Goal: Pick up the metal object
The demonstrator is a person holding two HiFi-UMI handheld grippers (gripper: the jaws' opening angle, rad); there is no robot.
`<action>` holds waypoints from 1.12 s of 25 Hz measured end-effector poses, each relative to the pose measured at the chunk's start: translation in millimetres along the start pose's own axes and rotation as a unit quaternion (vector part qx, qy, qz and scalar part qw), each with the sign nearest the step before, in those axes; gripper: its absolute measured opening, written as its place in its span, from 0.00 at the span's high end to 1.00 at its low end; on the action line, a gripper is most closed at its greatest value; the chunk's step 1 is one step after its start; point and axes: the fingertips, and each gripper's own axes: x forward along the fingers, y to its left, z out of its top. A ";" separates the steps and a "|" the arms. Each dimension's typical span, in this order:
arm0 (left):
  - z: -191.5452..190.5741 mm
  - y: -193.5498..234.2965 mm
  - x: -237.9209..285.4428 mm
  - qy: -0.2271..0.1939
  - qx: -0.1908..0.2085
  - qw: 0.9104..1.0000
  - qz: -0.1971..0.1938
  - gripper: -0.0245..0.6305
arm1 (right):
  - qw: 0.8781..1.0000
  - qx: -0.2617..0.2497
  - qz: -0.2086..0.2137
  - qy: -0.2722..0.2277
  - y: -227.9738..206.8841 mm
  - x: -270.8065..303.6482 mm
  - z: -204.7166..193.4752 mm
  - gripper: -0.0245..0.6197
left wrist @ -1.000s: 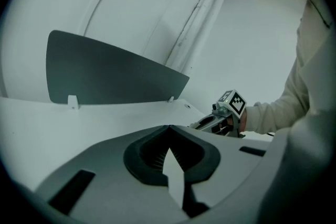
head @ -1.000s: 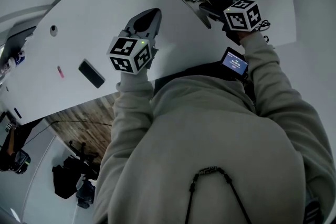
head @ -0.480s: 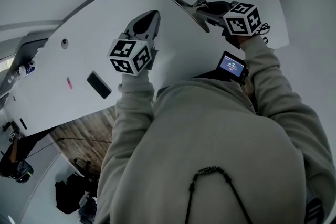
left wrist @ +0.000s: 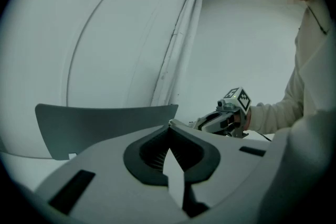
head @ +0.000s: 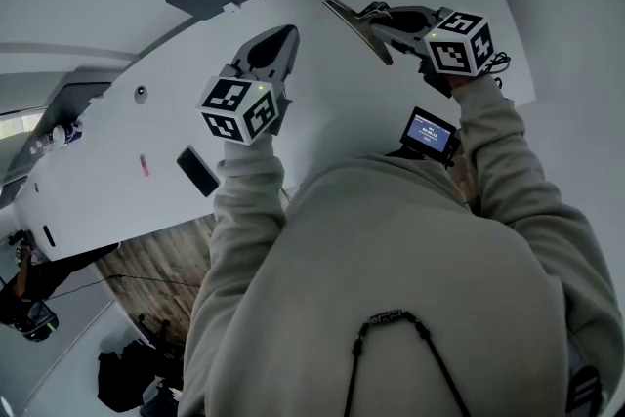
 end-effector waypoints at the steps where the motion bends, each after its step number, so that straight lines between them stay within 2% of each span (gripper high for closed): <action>1: 9.7 4.8 -2.7 -0.005 0.003 1.000 0.005 0.96 | 1.000 -0.007 -0.001 -0.006 2.2 -2.8 10.9 0.81; 8: 60.2 8.6 -17.1 -0.023 0.056 0.998 0.020 0.96 | 0.996 -0.058 -0.007 -0.067 20.3 -26.9 71.5 0.81; 19: 151.4 -3.9 -35.6 -0.078 0.122 0.989 0.026 0.96 | 0.980 -0.137 -0.030 -0.140 52.1 -61.9 171.8 0.81; 24: 162.0 -4.3 -35.7 -0.088 0.128 0.987 0.031 0.96 | 0.976 -0.152 -0.030 -0.153 63.6 -67.3 185.5 0.81; 28: 156.2 -9.8 -31.0 -0.086 0.130 0.987 0.026 0.96 | 0.976 -0.153 -0.026 -0.155 65.9 -68.3 182.4 0.81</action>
